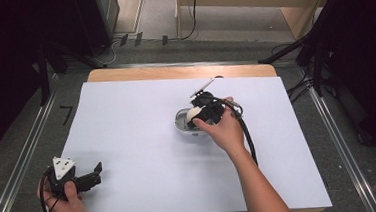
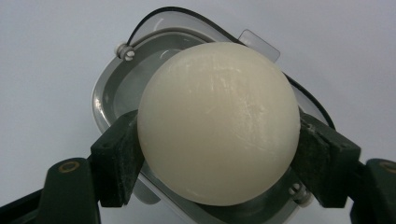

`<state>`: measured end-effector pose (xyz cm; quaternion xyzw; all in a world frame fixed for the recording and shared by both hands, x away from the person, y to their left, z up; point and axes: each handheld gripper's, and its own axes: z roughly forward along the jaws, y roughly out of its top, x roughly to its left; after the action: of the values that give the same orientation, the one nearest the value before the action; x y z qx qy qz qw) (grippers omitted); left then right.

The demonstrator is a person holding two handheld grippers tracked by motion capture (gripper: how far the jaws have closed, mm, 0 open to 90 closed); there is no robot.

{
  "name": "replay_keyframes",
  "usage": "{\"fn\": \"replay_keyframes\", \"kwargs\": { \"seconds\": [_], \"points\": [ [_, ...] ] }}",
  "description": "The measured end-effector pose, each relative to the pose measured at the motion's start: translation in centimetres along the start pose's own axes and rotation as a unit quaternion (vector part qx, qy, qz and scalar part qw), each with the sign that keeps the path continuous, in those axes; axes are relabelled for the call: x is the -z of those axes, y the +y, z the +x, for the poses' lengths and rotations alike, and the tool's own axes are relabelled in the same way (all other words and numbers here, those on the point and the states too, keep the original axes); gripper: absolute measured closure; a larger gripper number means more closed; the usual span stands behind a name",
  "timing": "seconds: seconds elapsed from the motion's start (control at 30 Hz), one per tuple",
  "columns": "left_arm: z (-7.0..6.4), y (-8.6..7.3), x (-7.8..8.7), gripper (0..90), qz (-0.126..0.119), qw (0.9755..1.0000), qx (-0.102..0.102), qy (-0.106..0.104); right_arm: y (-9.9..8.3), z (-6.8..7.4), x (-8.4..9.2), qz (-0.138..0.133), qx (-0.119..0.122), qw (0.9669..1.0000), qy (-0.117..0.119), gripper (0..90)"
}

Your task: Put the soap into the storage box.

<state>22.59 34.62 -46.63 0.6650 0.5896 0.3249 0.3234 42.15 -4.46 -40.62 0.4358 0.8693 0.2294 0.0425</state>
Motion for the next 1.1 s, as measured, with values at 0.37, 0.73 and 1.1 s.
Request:
{"fn": "replay_keyframes", "kwargs": {
  "seconds": [0.37,0.73,1.1],
  "points": [
    [0.03,0.00,-0.02,0.1,0.000,1.0000,0.002,0.000,-0.10,0.03,-0.84,0.017,0.001,0.9999,0.000,24.9],
    [0.03,0.00,-0.03,0.1,0.000,1.0000,0.002,0.000,-0.27,-0.14,-0.83,0.008,-0.011,0.9999,0.001,24.7],
    [0.02,0.00,-0.04,0.1,0.000,1.0000,0.001,0.000,-0.39,-0.38,0.00,-0.009,-0.015,0.9998,0.004,23.7]
  ]
}}
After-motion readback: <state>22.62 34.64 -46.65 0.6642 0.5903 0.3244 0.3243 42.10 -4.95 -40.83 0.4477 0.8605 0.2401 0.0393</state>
